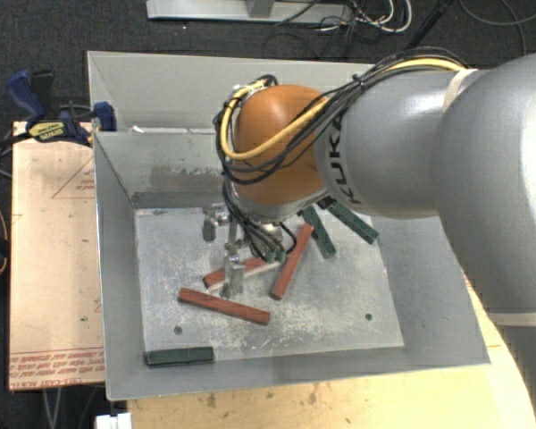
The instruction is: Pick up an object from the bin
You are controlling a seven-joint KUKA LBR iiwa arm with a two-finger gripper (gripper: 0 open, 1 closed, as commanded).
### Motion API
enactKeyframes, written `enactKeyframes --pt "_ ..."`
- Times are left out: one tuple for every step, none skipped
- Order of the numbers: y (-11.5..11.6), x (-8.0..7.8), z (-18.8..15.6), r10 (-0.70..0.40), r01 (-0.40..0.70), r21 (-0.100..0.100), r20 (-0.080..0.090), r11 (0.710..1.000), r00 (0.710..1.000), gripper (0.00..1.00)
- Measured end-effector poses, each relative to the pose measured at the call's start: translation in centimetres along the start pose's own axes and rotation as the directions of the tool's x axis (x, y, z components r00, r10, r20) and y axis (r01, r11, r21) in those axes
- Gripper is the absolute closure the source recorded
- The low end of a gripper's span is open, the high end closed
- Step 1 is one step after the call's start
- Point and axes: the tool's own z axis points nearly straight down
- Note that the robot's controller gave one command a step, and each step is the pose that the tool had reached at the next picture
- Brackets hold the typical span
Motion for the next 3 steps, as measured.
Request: enactKeyframes --pt "-0.1 1.1 -0.4 0.104 -0.104 -0.002 0.006 0.995 0.995 0.0" --pt "-2.6 1.4 6.5 0.128 -0.128 -0.001 -0.004 0.992 0.992 0.0" --pt "-1.8 2.3 6.0 0.18 -0.18 -0.001 0.001 0.984 0.984 1.0"
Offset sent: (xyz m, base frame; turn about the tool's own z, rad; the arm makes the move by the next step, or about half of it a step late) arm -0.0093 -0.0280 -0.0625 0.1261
